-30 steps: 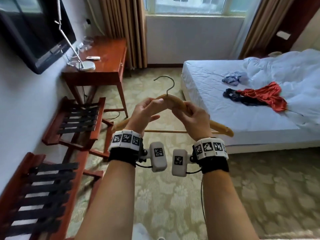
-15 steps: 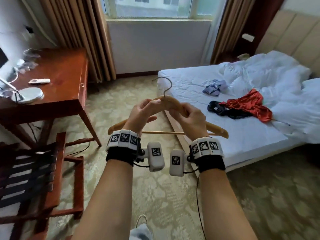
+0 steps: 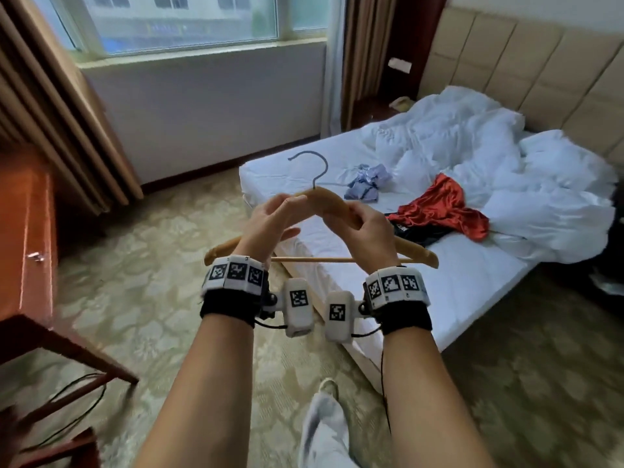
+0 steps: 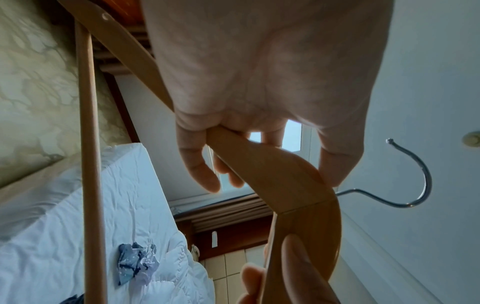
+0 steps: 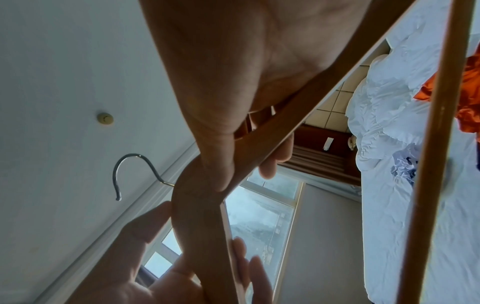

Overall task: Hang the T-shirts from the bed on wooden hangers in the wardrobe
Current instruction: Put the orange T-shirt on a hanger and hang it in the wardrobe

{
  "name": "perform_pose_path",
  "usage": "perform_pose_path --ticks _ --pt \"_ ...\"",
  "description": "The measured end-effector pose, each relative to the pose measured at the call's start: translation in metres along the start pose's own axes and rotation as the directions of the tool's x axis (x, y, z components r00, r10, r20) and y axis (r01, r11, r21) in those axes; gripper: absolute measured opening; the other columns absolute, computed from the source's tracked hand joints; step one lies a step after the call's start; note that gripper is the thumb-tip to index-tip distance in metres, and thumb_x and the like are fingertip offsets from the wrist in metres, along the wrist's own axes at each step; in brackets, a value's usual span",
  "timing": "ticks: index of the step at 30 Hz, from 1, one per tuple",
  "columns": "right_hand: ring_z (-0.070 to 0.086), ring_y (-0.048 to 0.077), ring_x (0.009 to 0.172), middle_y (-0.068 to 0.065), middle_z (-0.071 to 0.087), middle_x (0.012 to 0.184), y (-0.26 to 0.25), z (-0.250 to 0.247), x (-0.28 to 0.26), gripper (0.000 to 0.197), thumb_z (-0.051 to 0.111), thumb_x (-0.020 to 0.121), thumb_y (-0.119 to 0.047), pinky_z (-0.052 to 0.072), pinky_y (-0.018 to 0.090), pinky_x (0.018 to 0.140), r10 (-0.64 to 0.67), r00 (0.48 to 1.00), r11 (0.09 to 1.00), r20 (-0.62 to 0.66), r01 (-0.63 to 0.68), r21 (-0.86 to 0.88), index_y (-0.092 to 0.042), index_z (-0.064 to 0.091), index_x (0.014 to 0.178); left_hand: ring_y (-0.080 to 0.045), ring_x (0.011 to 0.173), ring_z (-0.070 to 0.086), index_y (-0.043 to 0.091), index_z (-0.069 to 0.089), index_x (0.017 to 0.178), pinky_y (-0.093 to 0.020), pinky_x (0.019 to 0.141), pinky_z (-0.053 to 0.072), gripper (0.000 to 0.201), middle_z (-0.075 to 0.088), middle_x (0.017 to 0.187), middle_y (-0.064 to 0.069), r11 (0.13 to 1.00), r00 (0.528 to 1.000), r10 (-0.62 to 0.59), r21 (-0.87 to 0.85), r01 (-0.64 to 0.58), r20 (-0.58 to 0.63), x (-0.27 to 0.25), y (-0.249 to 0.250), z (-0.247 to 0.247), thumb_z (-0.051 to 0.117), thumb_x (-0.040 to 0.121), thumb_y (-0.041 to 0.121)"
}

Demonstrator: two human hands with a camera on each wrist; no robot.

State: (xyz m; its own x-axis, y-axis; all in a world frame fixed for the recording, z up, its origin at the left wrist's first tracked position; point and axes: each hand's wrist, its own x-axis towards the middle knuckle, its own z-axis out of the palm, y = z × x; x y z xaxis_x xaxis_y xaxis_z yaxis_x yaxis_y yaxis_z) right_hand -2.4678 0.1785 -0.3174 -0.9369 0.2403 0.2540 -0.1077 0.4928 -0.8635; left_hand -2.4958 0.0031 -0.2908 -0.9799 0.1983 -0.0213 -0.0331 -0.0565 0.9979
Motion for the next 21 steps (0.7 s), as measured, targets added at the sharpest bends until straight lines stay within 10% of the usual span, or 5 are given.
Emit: perform_pose_path --ticks 6,21 --pt "0.067 0.015 0.093 -0.013 0.072 0.088 0.045 0.000 0.140 0.049 0.062 0.070 -0.073 0.051 0.050 0.092 0.049 0.999 0.999 -0.024 -0.049 0.016 -0.037 0.068 0.103 -0.018 0.110 0.064 0.013 0.066 0.105 -0.032 0.084 0.053 0.023 0.069 0.116 -0.009 0.999 0.999 -0.008 0.054 0.007 0.035 0.150 0.005 0.030 0.062 0.093 0.032" --pt "0.067 0.018 0.085 -0.012 0.071 0.077 0.141 -0.049 0.382 0.037 0.061 0.070 -0.071 0.051 0.048 0.089 0.140 0.968 0.981 -0.208 -0.164 -0.101 -0.040 0.064 0.092 -0.006 0.090 0.068 0.015 0.065 0.095 -0.039 0.094 0.054 0.015 0.070 0.094 0.001 0.997 0.968 -0.066 -0.015 0.071 0.243 0.437 -0.009 0.131 0.064 0.094 0.030"
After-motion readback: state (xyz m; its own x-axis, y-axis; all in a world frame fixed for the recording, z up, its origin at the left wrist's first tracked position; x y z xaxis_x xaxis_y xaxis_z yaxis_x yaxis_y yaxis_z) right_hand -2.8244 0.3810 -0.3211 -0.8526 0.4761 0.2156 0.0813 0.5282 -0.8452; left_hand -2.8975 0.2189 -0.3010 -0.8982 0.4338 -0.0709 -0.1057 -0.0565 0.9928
